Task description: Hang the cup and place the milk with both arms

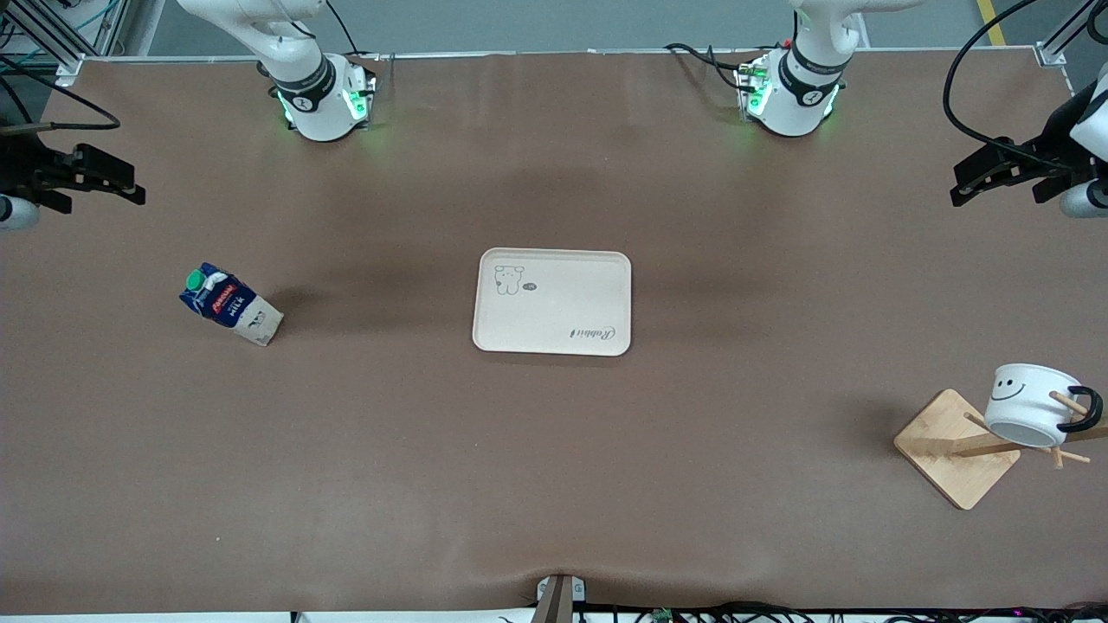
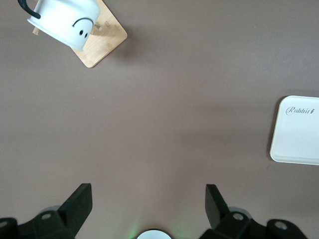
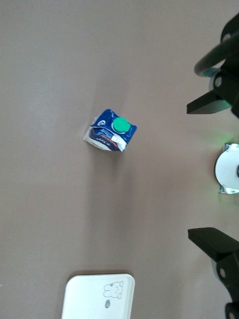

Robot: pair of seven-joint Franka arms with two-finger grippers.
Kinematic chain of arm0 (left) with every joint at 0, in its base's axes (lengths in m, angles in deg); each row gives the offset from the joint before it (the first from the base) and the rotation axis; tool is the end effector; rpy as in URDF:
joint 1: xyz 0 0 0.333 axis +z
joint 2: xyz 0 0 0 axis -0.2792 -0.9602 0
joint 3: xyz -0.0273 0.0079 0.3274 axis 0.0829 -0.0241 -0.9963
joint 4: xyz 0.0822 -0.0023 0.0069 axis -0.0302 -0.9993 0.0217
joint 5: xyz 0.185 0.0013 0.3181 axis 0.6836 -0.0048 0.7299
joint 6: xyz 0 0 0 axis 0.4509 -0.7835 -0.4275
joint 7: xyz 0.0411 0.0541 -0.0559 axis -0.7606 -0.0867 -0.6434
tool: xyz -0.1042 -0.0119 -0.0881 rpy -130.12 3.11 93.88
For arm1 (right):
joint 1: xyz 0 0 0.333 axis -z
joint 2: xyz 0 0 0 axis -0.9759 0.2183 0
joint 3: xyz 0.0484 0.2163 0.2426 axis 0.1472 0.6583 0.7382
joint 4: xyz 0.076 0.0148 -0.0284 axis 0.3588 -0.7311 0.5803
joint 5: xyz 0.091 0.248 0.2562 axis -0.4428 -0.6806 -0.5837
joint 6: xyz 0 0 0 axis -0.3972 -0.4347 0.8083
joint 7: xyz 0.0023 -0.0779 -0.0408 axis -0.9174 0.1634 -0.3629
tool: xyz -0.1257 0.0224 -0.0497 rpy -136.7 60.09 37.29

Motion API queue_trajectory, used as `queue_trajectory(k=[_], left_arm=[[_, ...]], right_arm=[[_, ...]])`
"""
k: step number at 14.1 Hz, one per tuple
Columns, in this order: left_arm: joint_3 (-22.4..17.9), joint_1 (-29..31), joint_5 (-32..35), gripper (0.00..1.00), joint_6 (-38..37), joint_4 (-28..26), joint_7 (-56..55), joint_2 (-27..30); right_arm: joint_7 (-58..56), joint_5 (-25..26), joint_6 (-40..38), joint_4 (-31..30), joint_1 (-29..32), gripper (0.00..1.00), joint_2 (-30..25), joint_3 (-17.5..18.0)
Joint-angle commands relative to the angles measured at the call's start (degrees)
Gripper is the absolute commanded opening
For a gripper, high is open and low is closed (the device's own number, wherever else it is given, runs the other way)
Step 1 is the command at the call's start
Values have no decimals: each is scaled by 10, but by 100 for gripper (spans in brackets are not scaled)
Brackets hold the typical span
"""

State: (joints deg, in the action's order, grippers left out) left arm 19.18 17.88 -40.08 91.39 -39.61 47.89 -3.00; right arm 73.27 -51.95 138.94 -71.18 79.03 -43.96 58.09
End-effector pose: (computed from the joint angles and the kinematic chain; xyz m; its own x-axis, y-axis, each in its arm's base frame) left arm 0.5033 -0.0259 0.6333 0.9988 0.0206 -0.0452 0.0200 -0.9997 -0.0137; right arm 0.4943 -0.0197 0.6036 0.9821 0.1034 -0.1576 0.0950 -0.9936 -0.0604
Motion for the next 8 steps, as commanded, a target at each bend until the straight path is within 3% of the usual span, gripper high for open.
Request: queue_trajectory(k=[1,3,5,8], left_arm=[[-3,-1,-4,100,1,1,6,5],[-3,-3,-3,100,4,1,4,4],[-2,-3,-2,100,5,1,4,2],[-2,-3,0,100,6,2,-9,4]], right_arm=[[-12,0,-13,34,2,100,14,1],[-8,0,-14,99,6,100,15,0],[-5,-25,-11,103,1,100,18,1],[-5,-19,-13,88,1,100,23,1]])
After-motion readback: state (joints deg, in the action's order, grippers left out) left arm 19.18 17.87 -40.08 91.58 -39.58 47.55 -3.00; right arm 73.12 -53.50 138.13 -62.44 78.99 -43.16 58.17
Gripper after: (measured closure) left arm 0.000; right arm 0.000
